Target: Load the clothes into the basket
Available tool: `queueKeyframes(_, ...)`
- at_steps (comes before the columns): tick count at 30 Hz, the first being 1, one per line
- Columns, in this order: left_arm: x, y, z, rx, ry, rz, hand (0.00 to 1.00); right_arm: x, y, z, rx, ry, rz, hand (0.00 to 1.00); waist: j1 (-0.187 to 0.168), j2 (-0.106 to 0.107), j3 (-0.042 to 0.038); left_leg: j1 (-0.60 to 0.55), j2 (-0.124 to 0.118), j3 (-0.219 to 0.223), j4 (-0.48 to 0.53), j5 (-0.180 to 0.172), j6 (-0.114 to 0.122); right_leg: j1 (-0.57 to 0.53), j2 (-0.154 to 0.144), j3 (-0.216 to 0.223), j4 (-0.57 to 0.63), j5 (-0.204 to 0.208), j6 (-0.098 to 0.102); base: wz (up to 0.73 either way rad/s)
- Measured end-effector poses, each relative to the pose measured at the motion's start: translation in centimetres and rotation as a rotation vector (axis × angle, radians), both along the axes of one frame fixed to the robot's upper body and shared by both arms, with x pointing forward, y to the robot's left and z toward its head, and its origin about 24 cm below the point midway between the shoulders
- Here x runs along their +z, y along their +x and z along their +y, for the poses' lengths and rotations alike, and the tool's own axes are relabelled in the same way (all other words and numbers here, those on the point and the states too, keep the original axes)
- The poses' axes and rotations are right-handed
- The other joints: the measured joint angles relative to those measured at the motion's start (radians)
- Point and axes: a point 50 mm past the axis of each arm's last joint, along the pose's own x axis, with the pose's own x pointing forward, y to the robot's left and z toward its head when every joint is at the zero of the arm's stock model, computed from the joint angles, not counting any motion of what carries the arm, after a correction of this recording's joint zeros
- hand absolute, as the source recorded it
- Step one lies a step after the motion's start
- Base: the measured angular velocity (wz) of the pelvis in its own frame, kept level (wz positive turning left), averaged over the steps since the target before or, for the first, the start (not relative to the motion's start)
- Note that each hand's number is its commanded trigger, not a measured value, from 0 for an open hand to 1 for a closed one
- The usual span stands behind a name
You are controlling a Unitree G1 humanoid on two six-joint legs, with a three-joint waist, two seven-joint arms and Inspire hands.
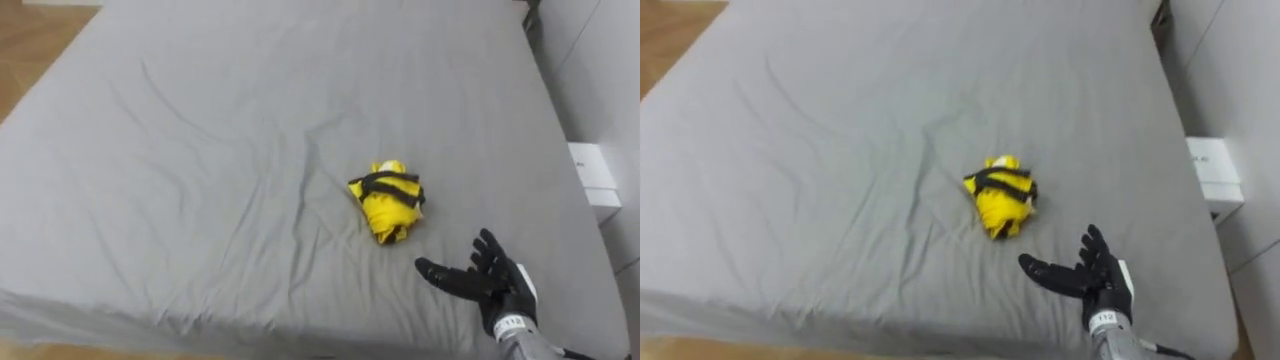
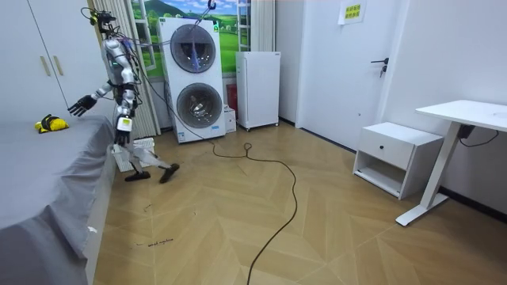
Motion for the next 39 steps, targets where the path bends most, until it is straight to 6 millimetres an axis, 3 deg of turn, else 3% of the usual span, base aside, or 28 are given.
queueKeyframes(2,0.0,0.5,-0.2,-0.008,-0.007,-0.015,0.0,1.1,0.8,0.1,0.01,-0.015,-0.054,0.0,-0.004,-0.011,0.0038,-0.053,-0.016,0.0,-0.094,-0.018,0.008,0.028,0.0,0.021,-0.033,0.002,0.005,-0.22)
queueKeyframes(4,0.1,0.5,-0.3,-0.008,-0.008,-0.024,0.0,2.7,2.0,0.4,0.053,-0.057,-0.124,0.0,0.007,-0.012,-0.0002,-0.085,-0.049,-0.004,-0.288,-0.008,0.006,0.038,-0.001,0.053,-0.056,0.004,0.01,-0.37)
queueKeyframes(5,0.1,0.4,-0.3,-0.007,-0.008,-0.023,0.0,2.8,2.1,0.6,0.065,-0.067,-0.127,0.0,0.007,-0.015,-0.0039,-0.086,-0.057,-0.002,-0.339,-0.001,0.005,0.042,-0.001,0.062,-0.06,0.002,0.012,-0.43)
queueKeyframes(7,0.0,-0.5,-0.3,0.002,-0.007,-0.002,0.0,2.8,1.9,1.0,0.098,-0.112,-0.121,0.0,0.02,-0.025,-0.0209,-0.074,-0.083,-0.003,-0.458,0.105,0.028,0.059,0.001,0.103,-0.08,-0.002,0.02,-0.47)
queueKeyframes(9,0.0,-0.8,-0.2,0.007,-0.004,0.006,0.0,2.7,1.9,1.2,0.112,-0.141,-0.117,0.0,0.027,-0.033,-0.026,-0.041,-0.097,-0.004,-0.499,0.137,0.04,0.072,0.003,0.133,-0.089,-0.001,0.024,-0.42)
queueKeyframes(10,0.0,-0.8,-0.1,0.012,-0.007,0.008,0.0,2.7,1.9,1.3,0.124,-0.157,-0.115,0.0,0.029,-0.038,-0.0222,-0.024,-0.099,-0.004,-0.521,0.137,0.04,0.081,0.004,0.141,-0.095,0.001,0.027,-0.31)
queueKeyframes(18,-0.2,-0.7,0.4,0.033,-0.026,0.042,0.0,5.1,3.0,2.5,0.185,-0.228,-0.223,0.0,0.028,-0.058,-0.0086,-0.012,-0.099,-0.005,-0.565,0.136,0.039,0.101,0.003,0.121,-0.146,0.003,0.038,0.03)
queueKeyframes(33,-0.5,1.2,0.5,-0.004,-0.049,0.055,0.0,2.7,2.8,5.7,0.462,-0.31,-0.096,0.0,0.08,-0.061,0.001,-0.091,-0.115,-0.031,-0.556,0.139,0.043,0.064,-0.005,0.057,-0.177,0.002,0.044,0.13)
queueKeyframes(39,-0.4,1.6,0.6,-0.016,-0.061,0.049,0.0,2.5,4.3,6.2,0.515,-0.352,-0.067,0.0,0.089,-0.063,0.0028,-0.161,-0.115,-0.053,-0.527,0.139,0.043,0.02,-0.011,0.01,-0.172,0.002,0.044,0.21)
